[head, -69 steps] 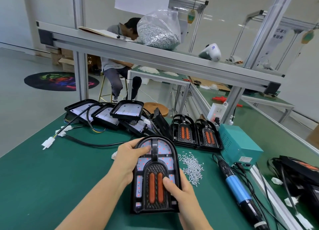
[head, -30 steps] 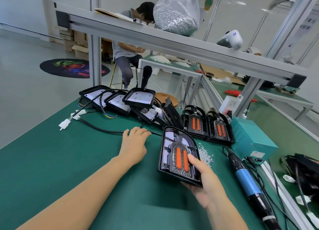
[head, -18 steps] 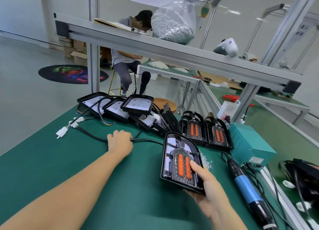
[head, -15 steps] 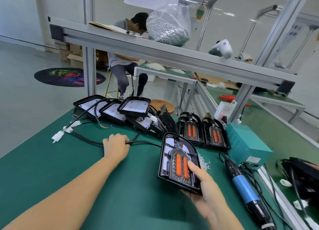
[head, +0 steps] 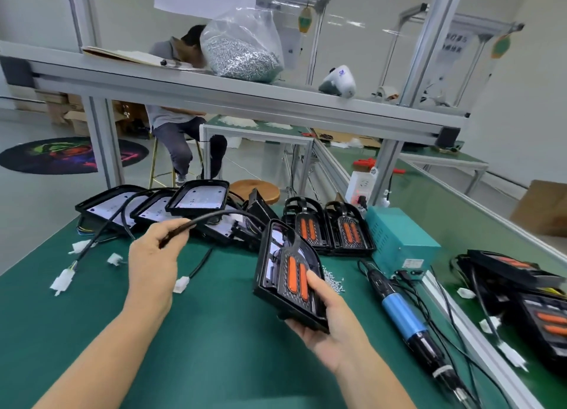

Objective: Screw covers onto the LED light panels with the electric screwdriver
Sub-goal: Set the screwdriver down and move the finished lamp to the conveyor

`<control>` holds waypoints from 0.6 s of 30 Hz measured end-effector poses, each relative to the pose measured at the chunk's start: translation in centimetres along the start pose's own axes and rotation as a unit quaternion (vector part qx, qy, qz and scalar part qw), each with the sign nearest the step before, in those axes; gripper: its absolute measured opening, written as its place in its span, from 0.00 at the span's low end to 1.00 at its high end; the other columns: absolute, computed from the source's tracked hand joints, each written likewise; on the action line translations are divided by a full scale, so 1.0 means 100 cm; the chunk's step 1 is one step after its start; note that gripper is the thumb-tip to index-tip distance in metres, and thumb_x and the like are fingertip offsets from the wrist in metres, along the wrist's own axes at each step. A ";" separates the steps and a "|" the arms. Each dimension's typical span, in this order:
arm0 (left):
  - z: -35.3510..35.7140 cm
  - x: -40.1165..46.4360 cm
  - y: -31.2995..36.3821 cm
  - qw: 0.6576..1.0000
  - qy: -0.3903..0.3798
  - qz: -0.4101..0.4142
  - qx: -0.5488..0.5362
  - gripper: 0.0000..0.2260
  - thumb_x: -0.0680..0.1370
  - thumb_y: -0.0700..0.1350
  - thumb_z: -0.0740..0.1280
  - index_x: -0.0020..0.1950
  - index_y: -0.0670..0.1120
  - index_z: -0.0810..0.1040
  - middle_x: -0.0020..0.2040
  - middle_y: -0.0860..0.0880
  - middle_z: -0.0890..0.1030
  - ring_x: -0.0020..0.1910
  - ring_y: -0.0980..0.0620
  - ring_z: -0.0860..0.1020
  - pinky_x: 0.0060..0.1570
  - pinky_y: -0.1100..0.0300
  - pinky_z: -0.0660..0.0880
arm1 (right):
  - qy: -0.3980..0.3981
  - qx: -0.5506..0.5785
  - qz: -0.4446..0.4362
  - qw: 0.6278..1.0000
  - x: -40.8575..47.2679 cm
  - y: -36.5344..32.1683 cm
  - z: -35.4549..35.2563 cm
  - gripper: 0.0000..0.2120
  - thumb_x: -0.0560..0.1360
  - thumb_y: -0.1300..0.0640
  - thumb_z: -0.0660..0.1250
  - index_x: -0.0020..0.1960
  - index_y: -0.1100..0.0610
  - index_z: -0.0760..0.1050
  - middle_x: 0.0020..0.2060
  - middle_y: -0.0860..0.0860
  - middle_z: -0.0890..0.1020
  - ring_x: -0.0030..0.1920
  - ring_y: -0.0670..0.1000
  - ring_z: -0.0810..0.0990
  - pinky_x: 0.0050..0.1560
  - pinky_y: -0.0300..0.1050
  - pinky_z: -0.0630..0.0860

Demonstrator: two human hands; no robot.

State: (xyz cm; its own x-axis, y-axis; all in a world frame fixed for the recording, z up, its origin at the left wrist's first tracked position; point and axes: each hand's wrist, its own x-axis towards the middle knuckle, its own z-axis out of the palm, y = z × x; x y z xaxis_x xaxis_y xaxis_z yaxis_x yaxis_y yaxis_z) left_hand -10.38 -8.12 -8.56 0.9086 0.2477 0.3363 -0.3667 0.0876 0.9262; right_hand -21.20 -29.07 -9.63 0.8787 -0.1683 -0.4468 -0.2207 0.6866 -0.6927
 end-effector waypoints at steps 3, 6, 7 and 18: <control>0.006 -0.003 0.013 0.992 -0.006 -0.069 -0.103 0.18 0.76 0.33 0.64 0.41 0.55 0.84 0.43 0.56 0.84 0.51 0.55 0.77 0.55 0.57 0.72 | -0.012 0.008 -0.001 1.000 0.001 0.001 0.006 0.22 0.64 0.55 0.74 0.55 0.62 0.81 0.45 0.60 0.86 0.37 0.56 0.84 0.43 0.53 0.82; 0.009 -0.005 0.025 0.983 -0.018 -0.091 -0.160 0.17 0.78 0.33 0.60 0.43 0.52 0.82 0.44 0.57 0.84 0.52 0.53 0.76 0.58 0.52 0.66 | -0.026 0.031 0.001 0.999 0.001 0.002 0.011 0.22 0.63 0.56 0.74 0.55 0.63 0.81 0.48 0.62 0.85 0.39 0.58 0.84 0.48 0.55 0.81; 0.010 -0.006 0.029 0.980 -0.029 -0.090 -0.175 0.16 0.78 0.34 0.59 0.44 0.52 0.81 0.45 0.57 0.84 0.52 0.54 0.77 0.55 0.55 0.66 | -0.029 0.040 0.004 0.999 0.001 0.001 0.013 0.21 0.63 0.56 0.74 0.54 0.63 0.81 0.48 0.62 0.85 0.40 0.58 0.84 0.50 0.56 0.80; 0.028 -0.030 0.039 0.878 -0.079 -0.224 -0.416 0.14 0.77 0.34 0.55 0.36 0.50 0.68 0.59 0.48 0.82 0.59 0.50 0.79 0.61 0.46 0.68 | -0.083 0.030 0.006 0.996 0.004 0.011 0.022 0.09 0.66 0.56 0.73 0.41 0.61 0.86 0.47 0.61 0.85 0.38 0.56 0.85 0.44 0.53 0.82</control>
State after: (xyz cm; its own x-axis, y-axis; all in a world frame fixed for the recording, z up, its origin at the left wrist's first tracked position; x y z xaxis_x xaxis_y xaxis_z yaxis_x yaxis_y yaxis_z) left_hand -13.95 -11.22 -5.52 0.9911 -0.1230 0.0507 0.0753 0.8329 0.5483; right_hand -20.15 -26.87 -9.32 0.9351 -0.0429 -0.3518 -0.2113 0.7295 -0.6505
